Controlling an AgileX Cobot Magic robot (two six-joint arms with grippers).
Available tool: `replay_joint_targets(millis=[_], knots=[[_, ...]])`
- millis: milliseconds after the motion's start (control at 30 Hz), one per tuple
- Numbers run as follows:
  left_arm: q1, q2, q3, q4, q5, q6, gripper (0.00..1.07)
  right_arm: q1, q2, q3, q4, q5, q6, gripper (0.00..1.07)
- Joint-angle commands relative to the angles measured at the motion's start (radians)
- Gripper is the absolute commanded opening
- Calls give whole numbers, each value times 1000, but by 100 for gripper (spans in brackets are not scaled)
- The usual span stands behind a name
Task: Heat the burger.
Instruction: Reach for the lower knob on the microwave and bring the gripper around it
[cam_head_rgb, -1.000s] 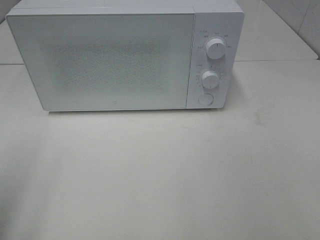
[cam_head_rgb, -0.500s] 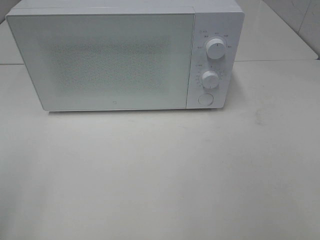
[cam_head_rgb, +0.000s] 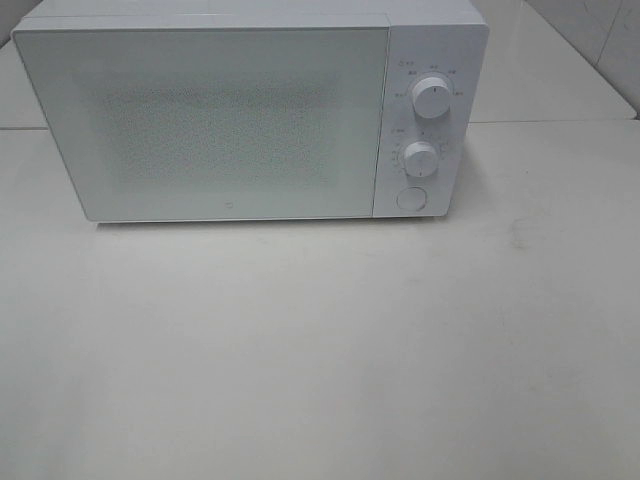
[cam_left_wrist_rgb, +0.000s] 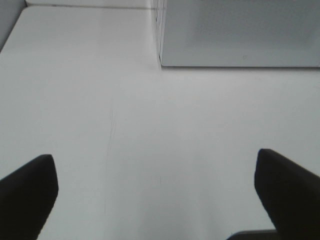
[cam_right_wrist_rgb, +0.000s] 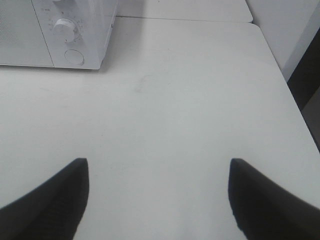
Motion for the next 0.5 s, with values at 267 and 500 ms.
replay_joint_targets(millis=[267,500], knots=[[5,-35,3,-6,-6,-3,101,-3,-26,4,-2,-1,7,75],[5,-34,3,-6,-6,0,101,-3,-26,4,-2,-1,7,75]])
